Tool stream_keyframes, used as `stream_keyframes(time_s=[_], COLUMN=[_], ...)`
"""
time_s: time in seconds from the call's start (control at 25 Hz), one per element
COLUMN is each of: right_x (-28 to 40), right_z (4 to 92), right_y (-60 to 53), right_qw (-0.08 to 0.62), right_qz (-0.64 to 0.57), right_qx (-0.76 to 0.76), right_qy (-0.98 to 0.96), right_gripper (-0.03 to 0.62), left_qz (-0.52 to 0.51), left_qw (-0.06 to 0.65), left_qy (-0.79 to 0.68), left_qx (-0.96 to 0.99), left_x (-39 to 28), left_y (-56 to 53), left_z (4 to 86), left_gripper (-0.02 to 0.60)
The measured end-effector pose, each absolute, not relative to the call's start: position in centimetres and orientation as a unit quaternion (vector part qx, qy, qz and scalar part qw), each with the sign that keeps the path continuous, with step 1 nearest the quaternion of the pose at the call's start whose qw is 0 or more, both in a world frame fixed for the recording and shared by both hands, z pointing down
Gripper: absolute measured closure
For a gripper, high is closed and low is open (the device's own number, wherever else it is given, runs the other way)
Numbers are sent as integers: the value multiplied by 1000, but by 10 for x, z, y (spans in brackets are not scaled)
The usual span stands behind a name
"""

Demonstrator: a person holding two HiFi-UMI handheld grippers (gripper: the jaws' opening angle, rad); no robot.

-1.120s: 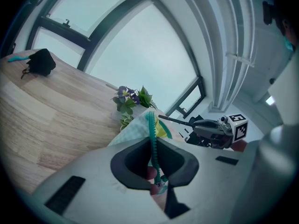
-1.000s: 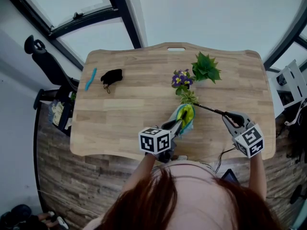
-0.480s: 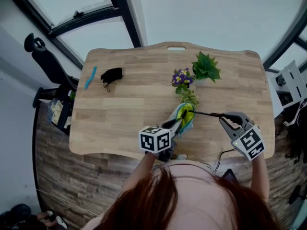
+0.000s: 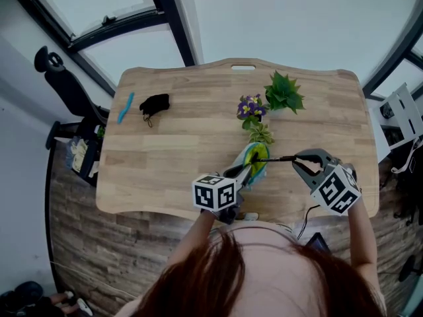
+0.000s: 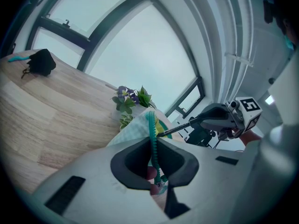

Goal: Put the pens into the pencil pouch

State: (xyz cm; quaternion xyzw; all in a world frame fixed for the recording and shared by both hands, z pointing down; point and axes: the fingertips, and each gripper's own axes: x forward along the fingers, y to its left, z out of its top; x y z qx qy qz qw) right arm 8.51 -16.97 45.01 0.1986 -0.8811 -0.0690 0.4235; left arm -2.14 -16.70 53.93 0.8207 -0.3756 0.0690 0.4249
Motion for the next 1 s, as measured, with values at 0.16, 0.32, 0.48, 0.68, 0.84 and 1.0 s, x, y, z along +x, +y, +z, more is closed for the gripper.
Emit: stream_keyframes(time_s=[0.16,0.32,0.48,0.68,0.84,1.0], right_x=[73,61,51,39,28,21], right_z=[454,459,467,479,492,501], right_y=[-171,-174,-178,-179,-178,-177], right_qw=[441,457,477,493,506,515], right_qz=[-85,-104,-119,-124,-129,-128], right_qx=[170,148,125,100,81,67], right_qy=[-877,-871,-862,-855,-849,-845], right_gripper=[557,557,557,557,557,557], left_qz=[70,70,71,70,69,68], left_qw=[424,424,423,422,422,422], left_qy=[-375,-376,-374,-374,-373,-372], left_qx=[821,821,822,823,823,824], left_x=[-21,-21,-19,-19,-20,-19], left_y=[-166,-166,-165,-163,-164,-164], left_z=[538,539,537,537,537,536], left_gripper=[563,563,563,563,563,563])
